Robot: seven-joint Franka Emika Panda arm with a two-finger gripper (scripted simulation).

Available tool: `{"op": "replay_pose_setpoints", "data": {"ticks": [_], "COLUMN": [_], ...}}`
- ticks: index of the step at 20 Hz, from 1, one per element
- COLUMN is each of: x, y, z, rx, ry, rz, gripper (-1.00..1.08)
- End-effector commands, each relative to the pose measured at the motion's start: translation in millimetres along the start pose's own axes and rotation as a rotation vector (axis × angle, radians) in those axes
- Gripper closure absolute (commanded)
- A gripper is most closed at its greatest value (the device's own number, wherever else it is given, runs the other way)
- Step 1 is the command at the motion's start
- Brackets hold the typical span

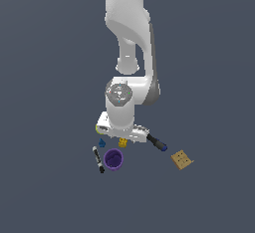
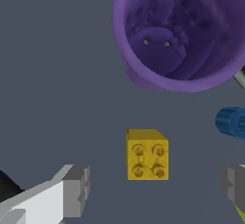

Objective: Pick up a designated object from a clutter of objects.

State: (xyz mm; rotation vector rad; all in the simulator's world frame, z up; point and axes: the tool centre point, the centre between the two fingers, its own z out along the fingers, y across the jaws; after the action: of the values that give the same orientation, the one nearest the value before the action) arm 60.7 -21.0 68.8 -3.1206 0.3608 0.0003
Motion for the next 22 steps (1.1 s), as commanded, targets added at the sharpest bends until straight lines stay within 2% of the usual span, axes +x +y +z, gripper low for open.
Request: {"op": "replay_pose_setpoints", "data": {"ticks": [1,7,13,14,22], "x": [-1,-1,0,0,0], "y": [0,0,0,0,0], "z": [8,37,47,47,47], "rx": [0.0,0.0,0.0,0.0,0.0], "ry": [-0.001,0.0,0.0,0.0,0.0], "rz": [0.0,0.001,0.002,0.002,0.002], "gripper": [-0.92,-0.92,-0.92,1.08,1.08]}}
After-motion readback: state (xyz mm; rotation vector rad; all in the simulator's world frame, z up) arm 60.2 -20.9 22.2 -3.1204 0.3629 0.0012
